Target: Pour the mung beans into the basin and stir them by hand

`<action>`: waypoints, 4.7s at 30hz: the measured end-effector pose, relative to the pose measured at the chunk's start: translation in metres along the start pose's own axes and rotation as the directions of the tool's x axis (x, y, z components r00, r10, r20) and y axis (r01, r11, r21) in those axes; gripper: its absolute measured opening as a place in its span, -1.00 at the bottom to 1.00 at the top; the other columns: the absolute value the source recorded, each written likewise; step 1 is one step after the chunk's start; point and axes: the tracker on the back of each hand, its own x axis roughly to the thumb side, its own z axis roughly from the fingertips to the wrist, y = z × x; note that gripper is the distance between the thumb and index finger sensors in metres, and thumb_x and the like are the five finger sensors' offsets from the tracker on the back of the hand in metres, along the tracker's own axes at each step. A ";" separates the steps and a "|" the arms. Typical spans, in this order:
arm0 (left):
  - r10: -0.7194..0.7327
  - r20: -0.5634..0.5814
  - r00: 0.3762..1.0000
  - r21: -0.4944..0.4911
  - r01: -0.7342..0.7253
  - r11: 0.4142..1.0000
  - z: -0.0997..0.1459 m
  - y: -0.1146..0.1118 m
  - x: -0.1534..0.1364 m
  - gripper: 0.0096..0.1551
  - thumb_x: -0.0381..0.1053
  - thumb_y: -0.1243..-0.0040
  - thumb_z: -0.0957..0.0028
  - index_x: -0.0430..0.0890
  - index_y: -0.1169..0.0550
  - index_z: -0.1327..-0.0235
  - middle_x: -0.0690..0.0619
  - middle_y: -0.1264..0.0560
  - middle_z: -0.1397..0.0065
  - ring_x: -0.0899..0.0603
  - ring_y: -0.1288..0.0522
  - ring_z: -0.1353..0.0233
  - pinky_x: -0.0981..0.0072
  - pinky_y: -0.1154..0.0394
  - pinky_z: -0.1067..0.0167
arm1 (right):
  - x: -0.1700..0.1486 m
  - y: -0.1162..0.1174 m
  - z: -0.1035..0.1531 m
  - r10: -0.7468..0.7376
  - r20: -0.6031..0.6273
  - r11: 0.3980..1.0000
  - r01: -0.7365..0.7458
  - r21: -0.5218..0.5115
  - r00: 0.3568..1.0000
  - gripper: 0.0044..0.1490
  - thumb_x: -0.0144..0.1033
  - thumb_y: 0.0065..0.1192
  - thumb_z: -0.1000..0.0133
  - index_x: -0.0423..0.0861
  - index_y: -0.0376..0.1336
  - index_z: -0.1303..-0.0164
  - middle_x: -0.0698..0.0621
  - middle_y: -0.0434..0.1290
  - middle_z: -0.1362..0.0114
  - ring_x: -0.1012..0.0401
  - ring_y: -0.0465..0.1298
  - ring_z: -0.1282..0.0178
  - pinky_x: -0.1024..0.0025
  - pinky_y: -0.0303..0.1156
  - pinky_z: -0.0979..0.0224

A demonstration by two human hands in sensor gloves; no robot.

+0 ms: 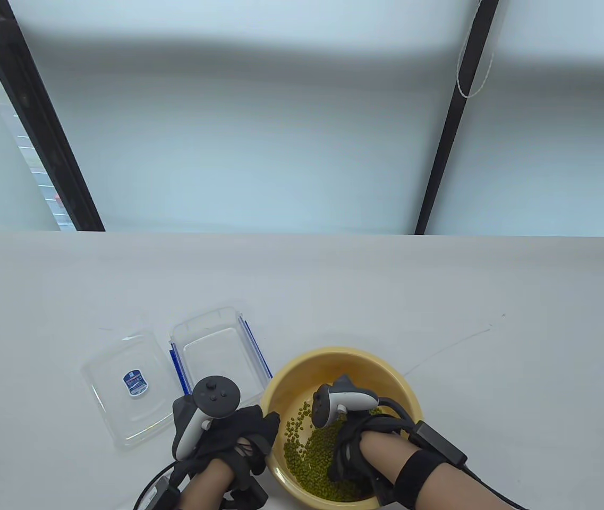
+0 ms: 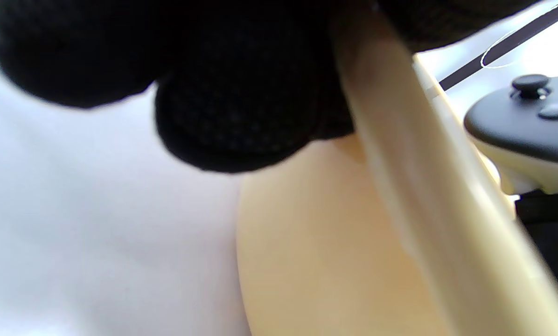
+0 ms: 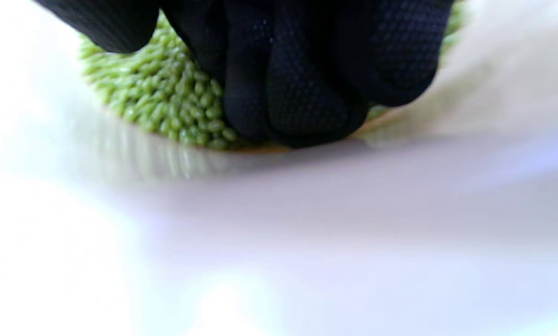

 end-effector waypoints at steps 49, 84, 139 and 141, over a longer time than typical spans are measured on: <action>-0.007 0.023 1.000 0.000 0.007 1.000 0.000 -0.001 0.000 -0.43 0.30 -0.07 -0.16 -0.21 -0.53 0.04 0.14 -0.71 0.29 0.08 -0.78 0.42 0.26 -0.74 0.41 | 0.027 -0.026 -0.018 -0.245 0.160 0.964 0.258 -0.066 0.956 -0.23 0.14 0.06 -0.08 -0.15 0.22 -0.32 0.02 0.53 -0.21 0.08 0.64 0.01 0.26 0.53 -0.11; -0.006 0.025 1.000 -0.006 0.006 1.000 0.000 -0.003 0.001 -0.42 0.29 -0.04 -0.16 -0.21 -0.52 0.04 0.14 -0.71 0.28 0.08 -0.78 0.42 0.25 -0.74 0.41 | 0.008 0.007 0.001 -0.038 0.082 0.999 0.039 -0.018 0.996 -0.22 0.18 0.04 -0.07 -0.19 0.26 -0.24 0.03 0.56 -0.17 0.11 0.65 0.04 0.29 0.55 -0.09; -0.011 0.031 0.999 -0.010 0.011 1.000 -0.001 -0.003 0.002 -0.42 0.30 -0.04 -0.16 -0.21 -0.52 0.04 0.15 -0.71 0.29 0.08 -0.78 0.42 0.25 -0.74 0.41 | 0.033 -0.026 -0.014 -0.177 0.135 0.973 0.194 -0.126 0.975 -0.26 0.09 0.07 -0.08 -0.17 0.23 -0.32 0.01 0.54 -0.21 0.07 0.64 0.02 0.23 0.53 -0.10; -0.009 0.032 0.999 -0.011 0.009 1.000 -0.001 -0.003 0.002 -0.43 0.30 -0.04 -0.16 -0.21 -0.52 0.05 0.14 -0.71 0.29 0.08 -0.78 0.42 0.25 -0.74 0.41 | 0.031 -0.038 -0.019 -0.200 0.145 0.960 0.224 -0.171 0.969 -0.26 0.10 0.07 -0.09 -0.16 0.22 -0.32 0.02 0.54 -0.21 0.07 0.64 0.01 0.24 0.53 -0.11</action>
